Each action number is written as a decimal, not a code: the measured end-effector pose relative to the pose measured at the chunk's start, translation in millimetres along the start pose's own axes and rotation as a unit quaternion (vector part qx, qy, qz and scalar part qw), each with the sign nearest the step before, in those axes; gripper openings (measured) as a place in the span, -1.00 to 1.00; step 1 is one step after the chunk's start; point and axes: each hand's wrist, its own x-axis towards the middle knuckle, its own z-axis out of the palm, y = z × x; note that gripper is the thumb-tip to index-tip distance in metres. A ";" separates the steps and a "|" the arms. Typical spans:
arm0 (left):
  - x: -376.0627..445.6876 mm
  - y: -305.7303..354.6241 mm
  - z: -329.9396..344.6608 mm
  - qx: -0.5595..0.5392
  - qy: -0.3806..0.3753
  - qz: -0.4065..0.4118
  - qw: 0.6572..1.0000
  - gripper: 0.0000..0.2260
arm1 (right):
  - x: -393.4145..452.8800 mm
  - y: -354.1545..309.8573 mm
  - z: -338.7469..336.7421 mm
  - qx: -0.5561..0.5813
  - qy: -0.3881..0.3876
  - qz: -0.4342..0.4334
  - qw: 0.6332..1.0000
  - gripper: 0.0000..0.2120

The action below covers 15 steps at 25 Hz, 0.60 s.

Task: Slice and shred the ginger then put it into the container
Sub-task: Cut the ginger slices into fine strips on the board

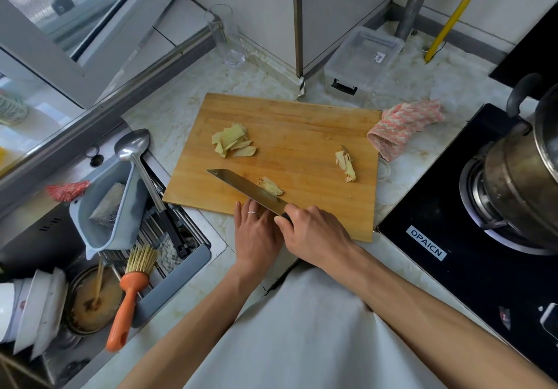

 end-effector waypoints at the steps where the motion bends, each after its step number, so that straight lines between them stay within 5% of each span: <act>1: -0.4 0.1 0.3 -0.005 0.003 -0.003 1.000 -0.61 | -2.4 0.8 -1.0 -0.001 -0.001 0.002 1.000 -0.67; 15: -0.3 -0.6 -7.4 0.002 -0.015 0.011 1.000 -0.56 | -7.2 1.6 2.5 -0.002 0.001 0.002 1.000 -0.67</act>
